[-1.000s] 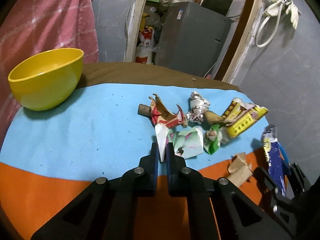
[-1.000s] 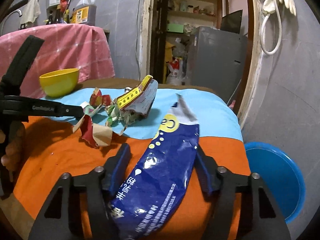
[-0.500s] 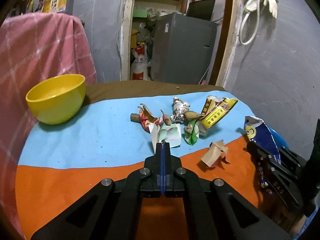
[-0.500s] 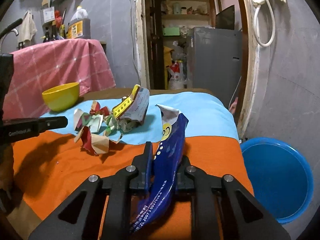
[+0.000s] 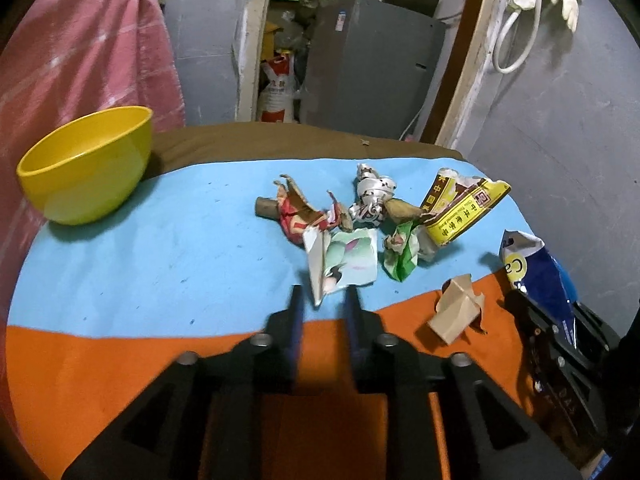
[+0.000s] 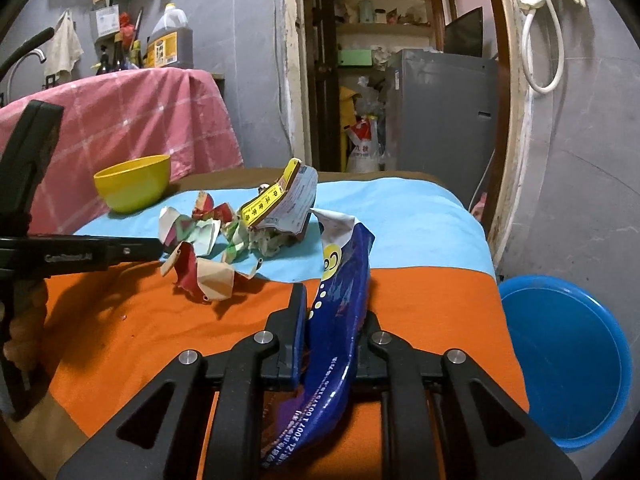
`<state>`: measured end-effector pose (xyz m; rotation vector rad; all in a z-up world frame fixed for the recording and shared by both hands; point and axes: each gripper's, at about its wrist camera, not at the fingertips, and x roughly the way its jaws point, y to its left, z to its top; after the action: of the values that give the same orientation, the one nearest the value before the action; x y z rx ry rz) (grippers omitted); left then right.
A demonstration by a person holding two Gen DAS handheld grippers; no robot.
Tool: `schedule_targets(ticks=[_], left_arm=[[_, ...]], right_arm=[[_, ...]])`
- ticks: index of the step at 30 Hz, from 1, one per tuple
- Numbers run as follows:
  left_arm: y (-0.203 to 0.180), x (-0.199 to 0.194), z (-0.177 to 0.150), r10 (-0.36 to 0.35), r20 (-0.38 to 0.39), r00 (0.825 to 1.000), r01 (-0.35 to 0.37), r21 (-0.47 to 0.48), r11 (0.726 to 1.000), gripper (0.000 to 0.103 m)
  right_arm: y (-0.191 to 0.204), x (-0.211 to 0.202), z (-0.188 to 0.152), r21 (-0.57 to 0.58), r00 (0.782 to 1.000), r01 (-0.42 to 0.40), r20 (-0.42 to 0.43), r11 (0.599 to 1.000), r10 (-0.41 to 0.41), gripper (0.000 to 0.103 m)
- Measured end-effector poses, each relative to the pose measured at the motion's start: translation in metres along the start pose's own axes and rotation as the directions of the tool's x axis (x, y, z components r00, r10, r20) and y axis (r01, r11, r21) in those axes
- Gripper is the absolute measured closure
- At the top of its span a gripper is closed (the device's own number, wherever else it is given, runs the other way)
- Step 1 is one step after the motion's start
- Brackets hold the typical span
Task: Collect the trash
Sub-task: 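Grasp the blue printed snack bag with the right tool while the left tool grasps the white paper, then carry the blue bag and white paper to the blue bucket and release both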
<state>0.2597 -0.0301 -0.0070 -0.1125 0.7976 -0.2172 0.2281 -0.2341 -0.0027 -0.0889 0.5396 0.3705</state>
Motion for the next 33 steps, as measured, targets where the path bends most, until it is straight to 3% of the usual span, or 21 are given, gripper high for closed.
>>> schedule_targets(ticks=[7,10,12,14,15,18,21,26,33], left_arm=[[0.001,0.019,0.017,0.013,-0.033,0.999,-0.013,-0.009,1.0,0.077],[0.003,0.018,0.016,0.008,-0.032,0.999,-0.008,-0.017,1.0,0.099],[0.004,0.015,0.014,0.006,-0.03,1.0,-0.006,-0.013,1.0,0.101],[0.001,0.009,0.011,0.012,-0.011,1.0,-0.012,0.0,1.0,0.102],[-0.001,0.005,0.01,0.014,0.002,1.0,-0.014,0.003,1.0,0.102],[-0.01,-0.009,0.007,0.002,0.047,0.999,-0.003,0.021,1.0,0.102],[-0.025,-0.027,0.007,-0.003,0.108,0.994,-0.004,0.061,0.998,0.102],[-0.06,-0.05,0.015,-0.042,0.205,0.978,0.019,0.116,0.993,0.102],[-0.121,-0.048,0.03,-0.145,0.231,0.962,0.105,0.178,0.978,0.102]], right_arm=[[0.003,0.0,0.0,-0.009,1.0,-0.018,-0.011,1.0,0.018,0.075],[0.006,-0.002,-0.001,-0.014,1.0,-0.021,-0.008,1.0,0.021,0.073],[0.004,-0.003,-0.001,0.0,0.999,-0.032,-0.006,0.999,0.032,0.073],[0.0,-0.004,0.0,0.028,0.999,-0.048,0.002,0.998,0.048,0.077],[-0.002,-0.005,0.0,0.042,0.999,-0.053,0.009,0.998,0.053,0.09],[-0.008,-0.006,0.002,0.077,0.998,-0.067,0.014,0.995,0.066,0.095],[-0.012,-0.009,0.002,0.096,0.997,-0.073,0.027,0.993,0.071,0.097],[-0.024,-0.036,0.012,0.102,0.991,-0.023,0.134,0.995,0.009,0.097],[-0.07,-0.072,0.023,0.204,0.96,0.057,0.257,0.977,-0.11,0.097]])
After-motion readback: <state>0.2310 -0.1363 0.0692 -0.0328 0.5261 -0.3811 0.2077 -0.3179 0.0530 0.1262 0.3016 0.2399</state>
